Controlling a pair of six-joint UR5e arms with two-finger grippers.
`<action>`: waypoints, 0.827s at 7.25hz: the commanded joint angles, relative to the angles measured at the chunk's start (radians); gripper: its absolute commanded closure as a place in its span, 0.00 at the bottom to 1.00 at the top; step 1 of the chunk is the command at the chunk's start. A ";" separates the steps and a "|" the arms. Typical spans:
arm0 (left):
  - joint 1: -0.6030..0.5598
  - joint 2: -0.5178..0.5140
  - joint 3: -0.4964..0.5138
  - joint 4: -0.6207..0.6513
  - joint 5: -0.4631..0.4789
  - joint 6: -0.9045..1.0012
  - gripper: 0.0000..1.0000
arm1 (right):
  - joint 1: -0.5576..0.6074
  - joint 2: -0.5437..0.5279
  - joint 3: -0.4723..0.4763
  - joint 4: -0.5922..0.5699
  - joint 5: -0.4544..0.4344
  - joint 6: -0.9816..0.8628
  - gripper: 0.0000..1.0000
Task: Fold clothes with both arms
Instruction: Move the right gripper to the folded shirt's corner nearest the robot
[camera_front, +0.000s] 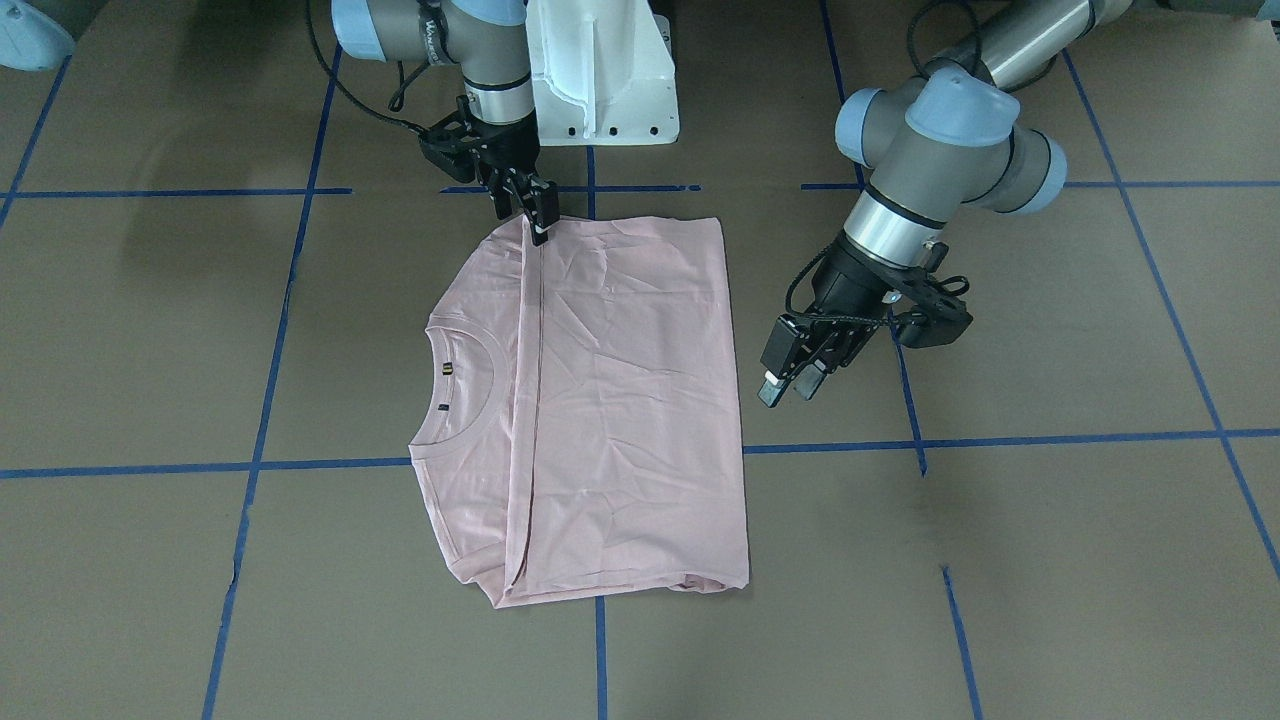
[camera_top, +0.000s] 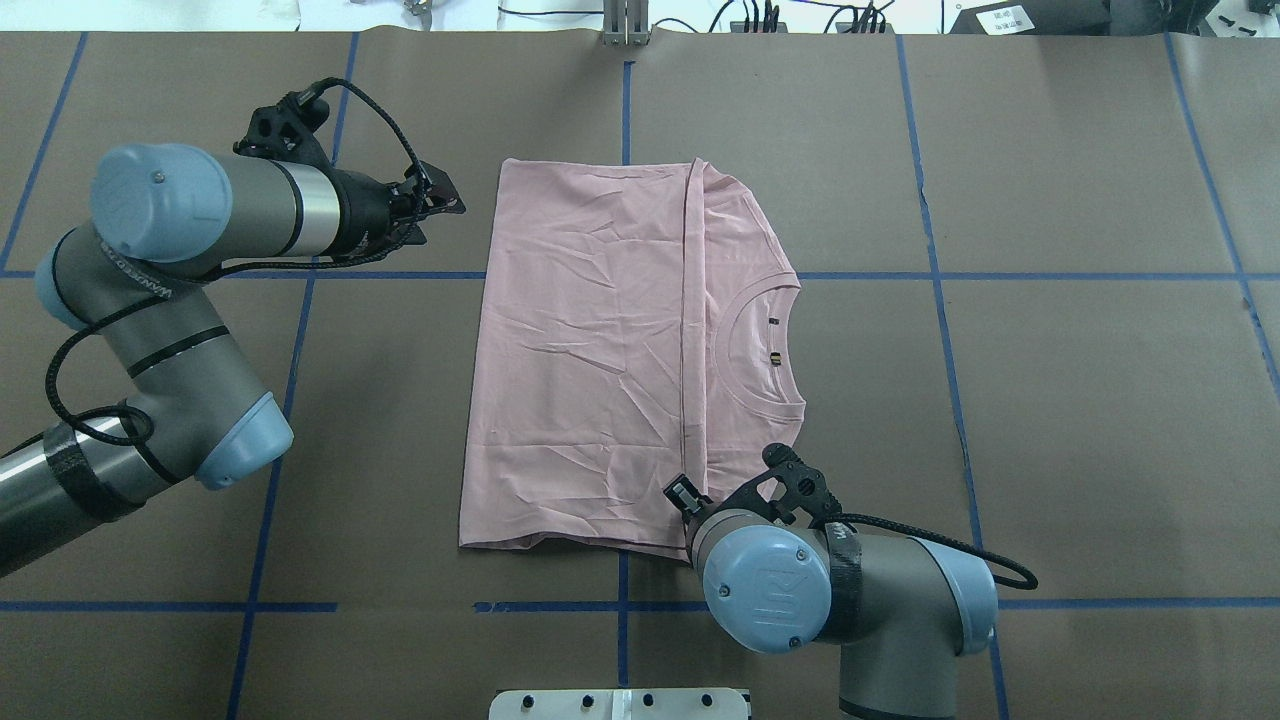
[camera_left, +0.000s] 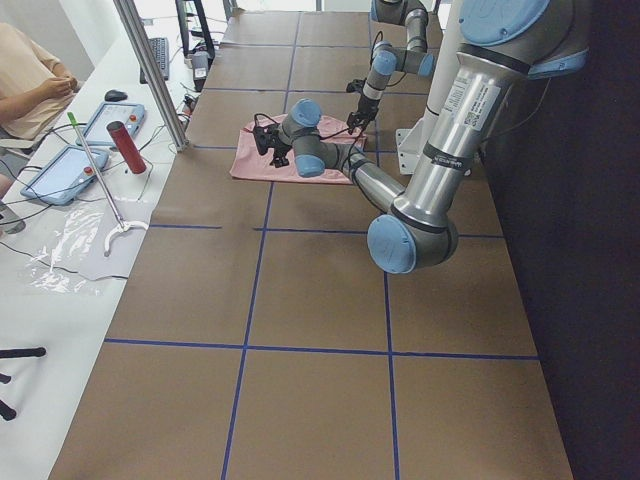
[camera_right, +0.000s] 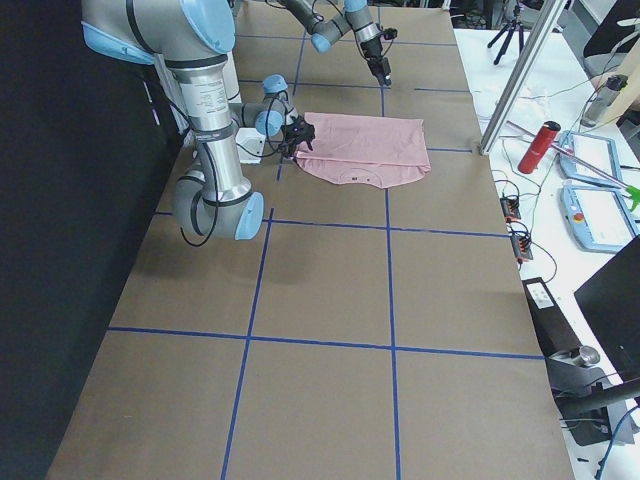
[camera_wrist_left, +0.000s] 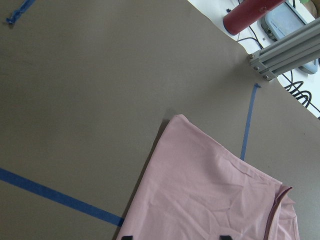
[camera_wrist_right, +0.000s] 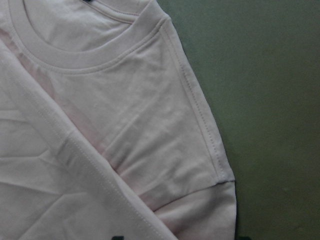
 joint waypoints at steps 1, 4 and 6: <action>0.000 0.001 -0.001 0.000 0.001 -0.001 0.35 | 0.001 0.002 -0.006 -0.009 0.015 -0.001 0.25; 0.002 0.001 0.001 0.000 -0.001 -0.002 0.35 | 0.001 0.016 -0.006 -0.045 0.015 -0.001 0.30; 0.000 0.001 -0.001 0.000 -0.001 -0.002 0.35 | 0.001 0.016 -0.006 -0.045 0.015 -0.001 0.30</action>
